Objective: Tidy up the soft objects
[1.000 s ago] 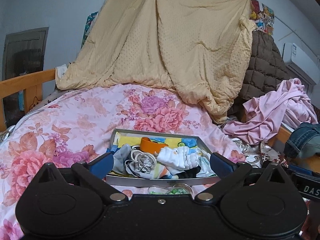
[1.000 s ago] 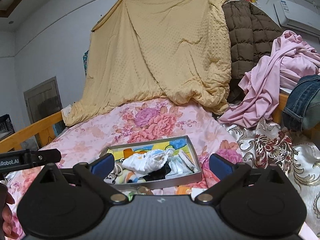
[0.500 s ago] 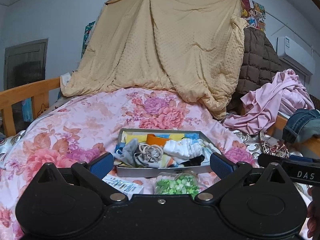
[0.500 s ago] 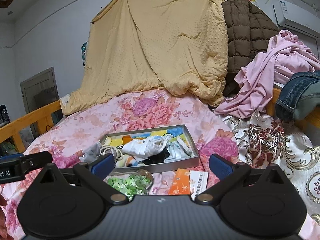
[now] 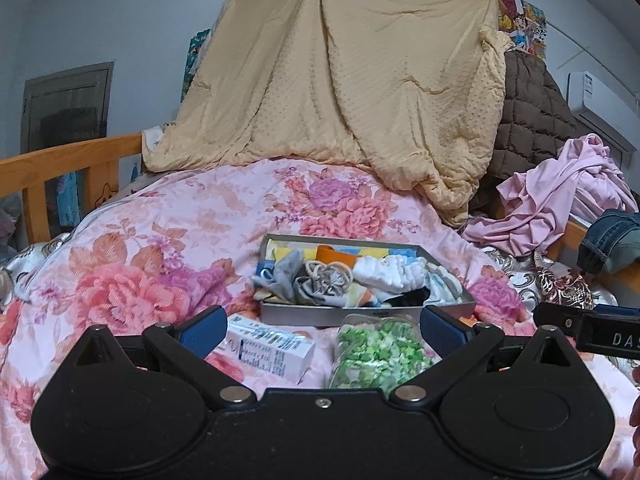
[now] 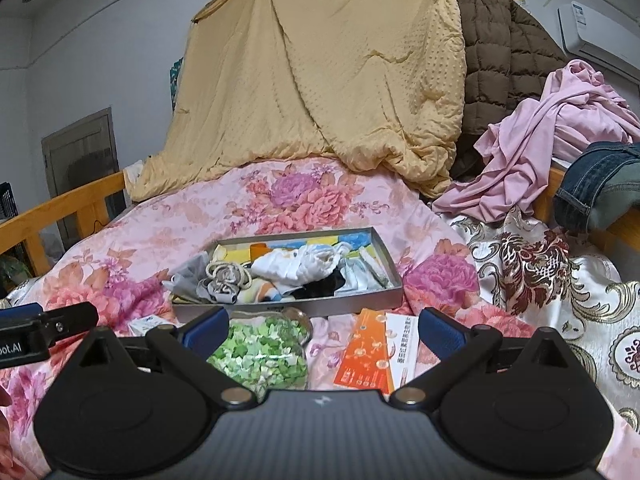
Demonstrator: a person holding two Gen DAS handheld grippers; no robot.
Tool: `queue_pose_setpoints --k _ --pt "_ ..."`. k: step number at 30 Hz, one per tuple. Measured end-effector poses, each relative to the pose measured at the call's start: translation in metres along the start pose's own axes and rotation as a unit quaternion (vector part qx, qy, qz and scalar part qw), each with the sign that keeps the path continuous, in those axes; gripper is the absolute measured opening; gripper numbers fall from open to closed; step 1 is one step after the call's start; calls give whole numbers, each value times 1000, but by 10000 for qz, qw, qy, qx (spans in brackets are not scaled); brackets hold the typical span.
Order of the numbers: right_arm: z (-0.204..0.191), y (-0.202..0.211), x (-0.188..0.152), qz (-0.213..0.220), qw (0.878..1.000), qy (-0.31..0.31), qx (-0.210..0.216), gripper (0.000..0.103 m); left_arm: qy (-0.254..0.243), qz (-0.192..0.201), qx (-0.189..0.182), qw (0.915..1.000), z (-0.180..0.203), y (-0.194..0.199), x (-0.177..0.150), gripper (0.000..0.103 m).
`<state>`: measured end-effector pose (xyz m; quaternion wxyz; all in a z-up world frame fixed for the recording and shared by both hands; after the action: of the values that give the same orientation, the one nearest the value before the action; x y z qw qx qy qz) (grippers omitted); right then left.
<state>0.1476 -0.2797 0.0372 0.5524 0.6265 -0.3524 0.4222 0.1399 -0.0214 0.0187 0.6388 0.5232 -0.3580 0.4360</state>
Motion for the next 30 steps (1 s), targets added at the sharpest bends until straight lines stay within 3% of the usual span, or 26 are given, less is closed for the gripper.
queue_pose_setpoints --k 12,22,30 --pt "-11 0 -14 -321 9995 46 -37 103 289 -131 218 9993 -20 4 -16 102" --pt "-19 2 -21 -462 9988 106 -72 103 45 -190 403 9990 -18 9 -27 102" --pt "-18 -5 -30 -765 9968 72 -212 103 -202 -450 478 9976 -12 5 -36 102"
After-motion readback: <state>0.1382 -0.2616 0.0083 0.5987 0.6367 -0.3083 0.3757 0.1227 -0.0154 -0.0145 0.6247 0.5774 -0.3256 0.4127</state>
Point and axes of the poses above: each gripper's, at about its wrist camera, not at the fingertips, and y roughly against the way its jaws point, z to its right, x to its top, the point moved 2 cm from there along -y, roughly the way its jaws point, and after that the axes turned 3 degrees about y, right-handed, at the moved point
